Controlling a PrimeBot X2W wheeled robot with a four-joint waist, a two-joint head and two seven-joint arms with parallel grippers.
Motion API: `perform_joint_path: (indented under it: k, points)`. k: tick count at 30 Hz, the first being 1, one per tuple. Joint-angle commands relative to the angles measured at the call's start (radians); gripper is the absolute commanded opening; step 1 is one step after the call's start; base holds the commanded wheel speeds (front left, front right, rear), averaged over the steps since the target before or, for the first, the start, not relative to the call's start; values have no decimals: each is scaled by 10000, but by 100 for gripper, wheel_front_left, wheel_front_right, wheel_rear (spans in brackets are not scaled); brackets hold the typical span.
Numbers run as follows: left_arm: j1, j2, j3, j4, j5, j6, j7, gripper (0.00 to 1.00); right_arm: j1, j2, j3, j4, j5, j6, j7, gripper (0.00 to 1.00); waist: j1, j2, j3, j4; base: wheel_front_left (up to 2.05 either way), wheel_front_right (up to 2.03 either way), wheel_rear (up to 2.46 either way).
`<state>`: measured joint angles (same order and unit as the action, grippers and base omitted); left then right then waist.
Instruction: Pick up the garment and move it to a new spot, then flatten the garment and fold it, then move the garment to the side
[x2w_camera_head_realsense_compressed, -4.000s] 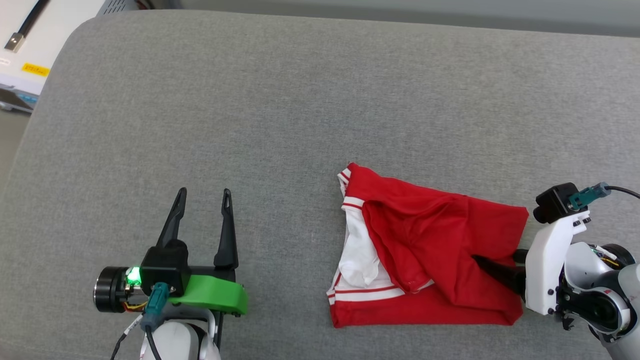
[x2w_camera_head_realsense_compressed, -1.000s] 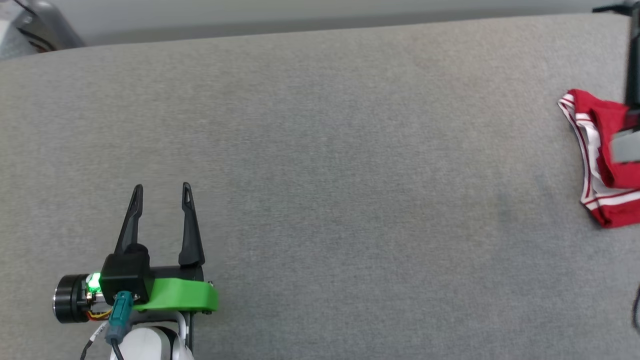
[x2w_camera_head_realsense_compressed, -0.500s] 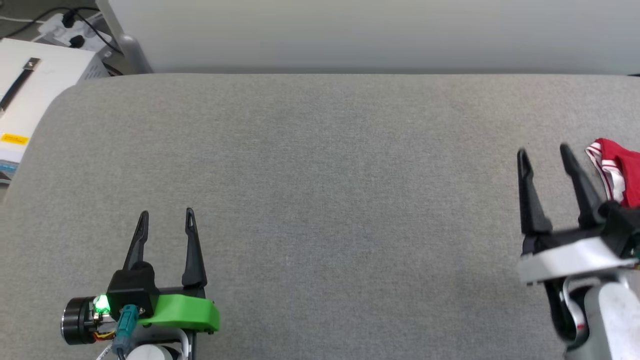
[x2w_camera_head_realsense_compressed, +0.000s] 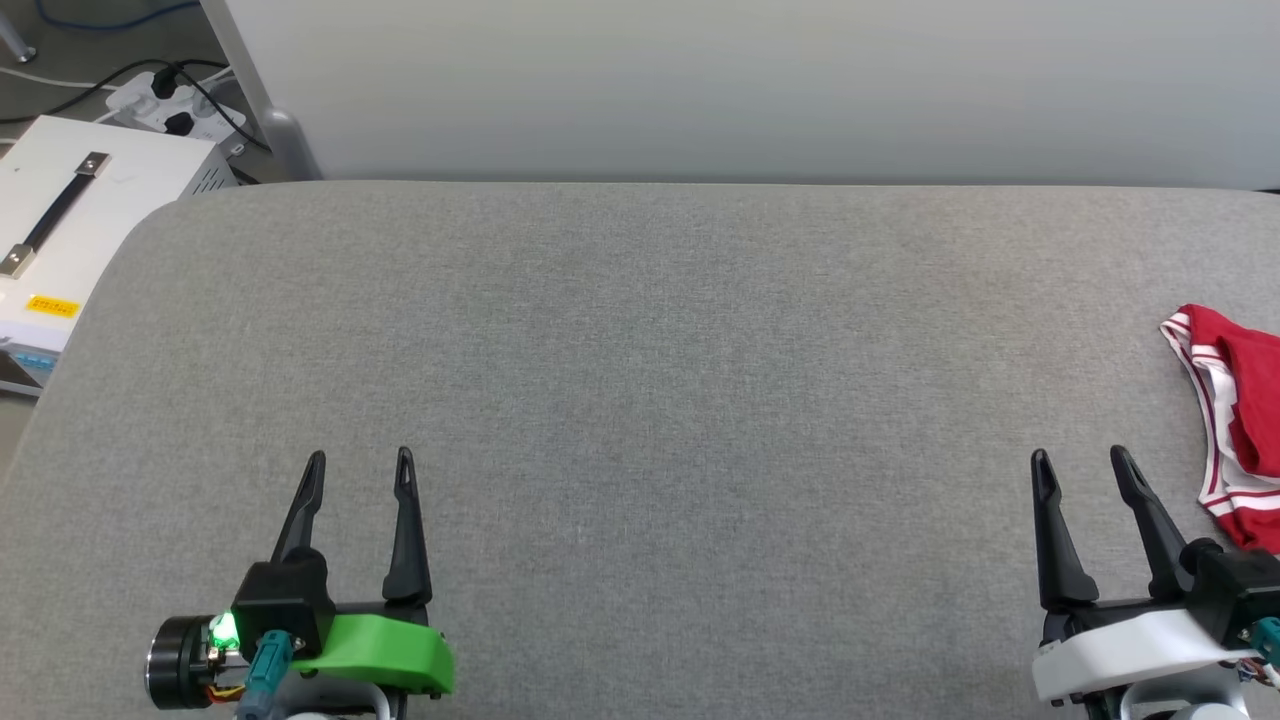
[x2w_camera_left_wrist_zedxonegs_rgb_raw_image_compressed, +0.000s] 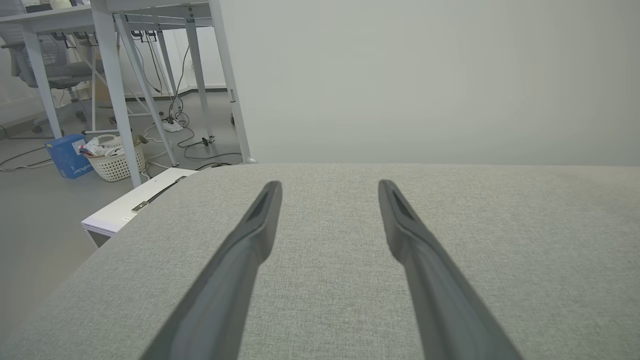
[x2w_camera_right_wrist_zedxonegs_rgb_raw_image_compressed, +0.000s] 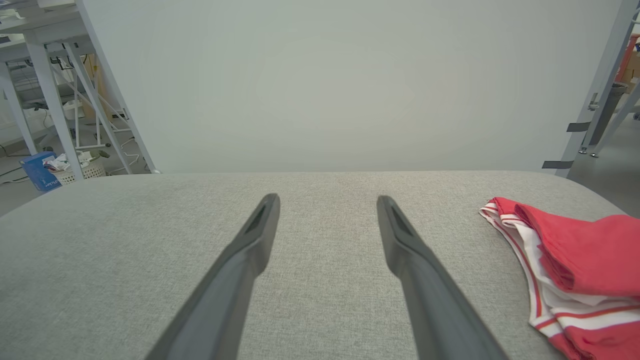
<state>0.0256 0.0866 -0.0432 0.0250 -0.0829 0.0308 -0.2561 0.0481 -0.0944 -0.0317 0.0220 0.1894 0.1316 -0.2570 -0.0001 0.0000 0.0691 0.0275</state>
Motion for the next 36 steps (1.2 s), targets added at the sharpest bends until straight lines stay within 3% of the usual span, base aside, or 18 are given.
perform_joint_path:
  k: [1,9,10,36]
  points:
    - [178,-57,9,27,-25,-36,-57,100,155,28,33,-88,-119,-9,-47,100,1,0,-42,-34,0,0,0]
    - [353,-73,78,104,-103,-119,-57,100,297,31,142,-34,-225,-9,-47,100,1,0,-132,-139,0,0,0]
    - [355,-80,96,114,-149,-144,-57,0,281,30,159,-16,-230,-9,-47,0,1,0,-130,-150,0,0,0]
    - [113,-77,129,31,39,-151,471,0,49,87,161,-50,-484,-2,464,0,1,0,-235,-171,0,0,0]
